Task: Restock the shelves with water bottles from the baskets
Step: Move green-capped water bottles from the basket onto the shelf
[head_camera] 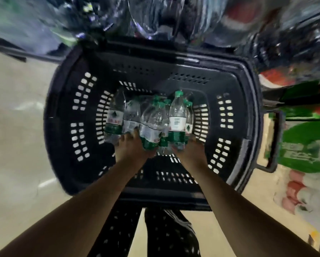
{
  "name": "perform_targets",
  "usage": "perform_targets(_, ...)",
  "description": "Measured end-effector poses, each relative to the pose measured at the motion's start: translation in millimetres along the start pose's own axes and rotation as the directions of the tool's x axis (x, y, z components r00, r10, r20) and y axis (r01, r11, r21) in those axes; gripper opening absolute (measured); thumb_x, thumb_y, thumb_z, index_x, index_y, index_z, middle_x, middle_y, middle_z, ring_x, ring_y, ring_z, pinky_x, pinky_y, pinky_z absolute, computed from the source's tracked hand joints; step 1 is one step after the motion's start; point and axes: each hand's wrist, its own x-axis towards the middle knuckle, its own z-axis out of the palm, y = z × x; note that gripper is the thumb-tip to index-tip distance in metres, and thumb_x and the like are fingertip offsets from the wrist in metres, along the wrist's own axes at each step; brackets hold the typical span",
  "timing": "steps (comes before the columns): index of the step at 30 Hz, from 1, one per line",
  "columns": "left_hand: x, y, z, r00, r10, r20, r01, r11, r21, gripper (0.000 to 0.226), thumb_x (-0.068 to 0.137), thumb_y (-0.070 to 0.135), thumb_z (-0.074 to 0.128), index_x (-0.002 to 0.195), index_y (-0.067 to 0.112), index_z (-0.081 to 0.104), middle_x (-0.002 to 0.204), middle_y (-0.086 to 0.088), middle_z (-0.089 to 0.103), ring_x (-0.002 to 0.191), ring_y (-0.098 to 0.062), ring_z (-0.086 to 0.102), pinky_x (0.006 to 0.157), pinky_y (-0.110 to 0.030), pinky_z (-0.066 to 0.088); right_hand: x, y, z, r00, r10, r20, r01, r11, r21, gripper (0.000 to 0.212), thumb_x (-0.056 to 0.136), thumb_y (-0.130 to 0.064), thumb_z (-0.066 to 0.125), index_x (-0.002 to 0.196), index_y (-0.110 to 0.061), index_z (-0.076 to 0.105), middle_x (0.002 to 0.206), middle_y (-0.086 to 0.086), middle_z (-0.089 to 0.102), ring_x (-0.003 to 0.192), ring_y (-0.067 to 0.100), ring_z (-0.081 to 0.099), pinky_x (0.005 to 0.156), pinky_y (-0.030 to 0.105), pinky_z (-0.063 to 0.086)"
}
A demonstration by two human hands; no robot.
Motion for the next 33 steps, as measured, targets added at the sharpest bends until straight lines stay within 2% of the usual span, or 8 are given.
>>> perform_targets(8,89.6,10.9,58.0,0.998,0.061,0.006,-0.057,0.958,-0.281,0.111,0.068,0.055,0.079,0.149,0.009,0.018,0.145,-0.019,0.037,0.129,-0.036,0.043,0.097,-0.044,0.046,77.8,-5.4,44.8,0.966,0.109,-0.236,-0.056,0.974,0.220,0.068,0.070,-0.035,0.083,0.119,-0.007,0.045,0.106,0.010,0.059,0.094,0.026,0.059,0.073,0.030,0.045)
perform_targets(13,89.7,2.7,52.3,0.998,0.047,-0.048,-0.064,0.862,-0.503,0.081,0.071,0.040,0.082,0.134,0.010,0.040,0.113,-0.008,0.059,0.103,-0.027,0.058,0.075,-0.032,0.049,80.4,8.2,27.8,0.981,0.184,0.061,-0.180,0.742,0.646,0.037,0.073,-0.008,0.081,0.099,-0.017,0.056,0.103,0.006,0.069,0.079,0.015,0.066,0.061,0.024,0.054)
perform_targets(18,51.7,-7.9,5.0,0.997,0.065,0.044,-0.015,0.706,-0.708,0.039,0.080,0.030,0.077,0.106,0.017,0.050,0.084,0.008,0.053,0.077,-0.014,0.055,0.060,-0.024,0.045,33.2,14.4,-6.2,0.930,0.152,0.334,-0.360,0.560,0.746,0.089,0.064,-0.029,0.085,0.139,-0.013,0.039,0.135,0.006,0.051,0.118,0.027,0.053,0.099,0.047,0.046)
perform_targets(20,23.2,-10.9,-26.0,0.991,0.112,0.067,-0.019,0.633,-0.774,0.033,0.082,0.033,0.074,0.104,0.022,0.052,0.089,0.005,0.058,0.076,-0.011,0.058,0.065,-0.027,0.051,1.9,10.3,-24.3,0.933,0.105,0.345,-0.346,0.531,0.774,0.082,0.069,-0.026,0.081,0.139,-0.016,0.039,0.136,0.003,0.048,0.122,0.024,0.047,0.102,0.046,0.042)
perform_targets(26,-94.0,-9.1,-124.2,0.953,0.287,0.094,-0.043,0.438,-0.898,0.085,0.058,0.063,0.073,0.129,0.020,0.053,0.127,-0.002,0.062,0.119,-0.024,0.057,0.105,-0.050,0.041,-109.7,-27.3,-104.7,0.875,-0.030,0.483,-0.461,0.254,0.850,0.031,0.061,-0.015,0.077,0.074,-0.026,0.050,0.084,-0.010,0.043,0.067,0.010,0.040,0.052,0.021,0.045)
perform_targets(28,-134.8,-2.2,-152.8,0.947,0.299,0.121,0.000,0.374,-0.927,0.090,0.056,0.058,0.078,0.135,0.025,0.050,0.133,0.001,0.059,0.123,-0.020,0.053,0.107,-0.048,0.040,-154.2,-48.0,-136.4,0.896,-0.040,0.443,-0.424,0.224,0.877,0.021,0.057,-0.014,0.079,0.063,-0.026,0.062,0.088,-0.014,0.041,0.073,0.006,0.039,0.062,0.021,0.038)
perform_targets(31,-194.1,11.7,-195.4,0.941,0.322,0.102,0.018,0.254,-0.967,0.057,0.053,0.035,0.076,0.108,0.031,0.065,0.104,0.009,0.071,0.107,-0.020,0.061,0.087,-0.037,0.047,-224.2,-78.3,-188.1,0.924,-0.108,0.367,-0.350,0.153,0.924,0.019,0.048,-0.015,0.075,0.065,-0.018,0.069,0.084,-0.006,0.062,0.075,0.008,0.063,0.064,0.024,0.047)
perform_targets(33,-234.9,23.6,-227.5,0.935,0.345,0.085,0.011,0.211,-0.977,0.044,0.056,0.028,0.072,0.099,0.032,0.067,0.093,0.012,0.074,0.102,-0.020,0.063,0.087,-0.038,0.046,-263.9,-93.0,-218.2,0.927,-0.211,0.311,-0.300,0.083,0.950,0.048,0.041,-0.015,0.083,0.083,-0.007,0.063,0.081,0.006,0.069,0.067,0.016,0.070,0.065,0.029,0.053)
